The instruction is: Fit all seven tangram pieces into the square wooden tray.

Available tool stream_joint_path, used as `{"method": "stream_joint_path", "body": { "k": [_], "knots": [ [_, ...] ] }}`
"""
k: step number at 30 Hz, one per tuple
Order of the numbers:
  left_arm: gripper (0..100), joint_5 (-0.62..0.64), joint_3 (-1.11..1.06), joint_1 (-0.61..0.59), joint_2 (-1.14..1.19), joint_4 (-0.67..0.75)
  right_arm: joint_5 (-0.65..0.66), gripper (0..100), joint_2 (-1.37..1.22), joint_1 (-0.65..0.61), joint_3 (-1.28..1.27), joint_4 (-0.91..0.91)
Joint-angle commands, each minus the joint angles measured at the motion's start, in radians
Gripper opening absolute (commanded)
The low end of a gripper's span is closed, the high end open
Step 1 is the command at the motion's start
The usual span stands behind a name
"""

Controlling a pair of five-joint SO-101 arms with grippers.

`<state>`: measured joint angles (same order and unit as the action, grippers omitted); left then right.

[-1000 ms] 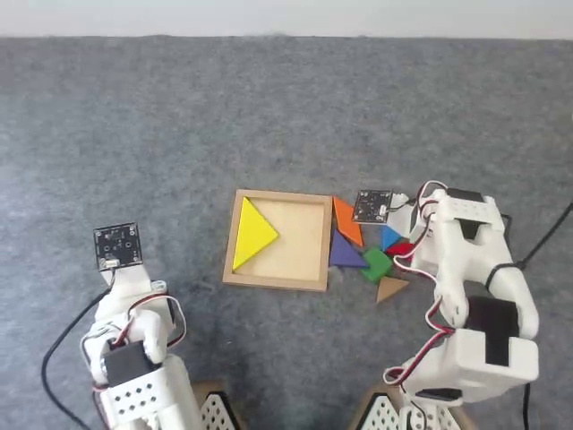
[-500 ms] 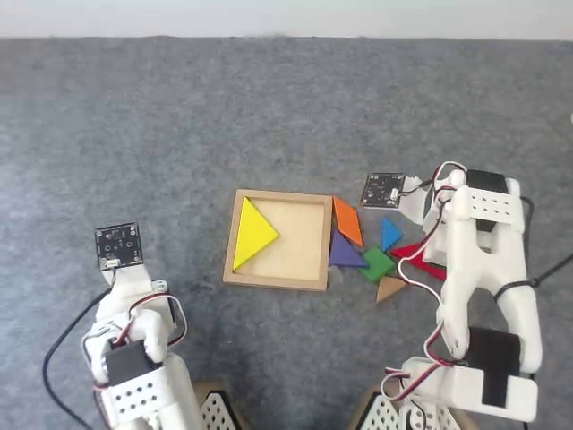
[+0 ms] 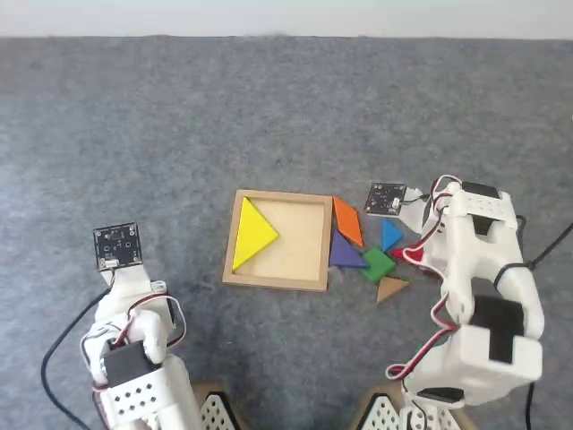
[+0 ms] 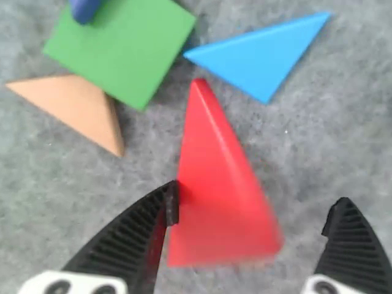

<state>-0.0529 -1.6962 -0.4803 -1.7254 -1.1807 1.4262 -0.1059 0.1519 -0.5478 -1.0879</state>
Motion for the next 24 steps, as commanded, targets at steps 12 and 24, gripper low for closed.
{"method": "stream_joint_path", "body": {
  "k": [12,24],
  "knots": [
    [1,0.0,0.018,-0.005,0.005,0.017,-0.012,15.1,-0.004,0.024,0.041,0.022],
    [1,0.0,0.018,-0.006,0.005,0.017,-0.094,0.9,0.171,0.018,0.04,0.004]
  ]
}}
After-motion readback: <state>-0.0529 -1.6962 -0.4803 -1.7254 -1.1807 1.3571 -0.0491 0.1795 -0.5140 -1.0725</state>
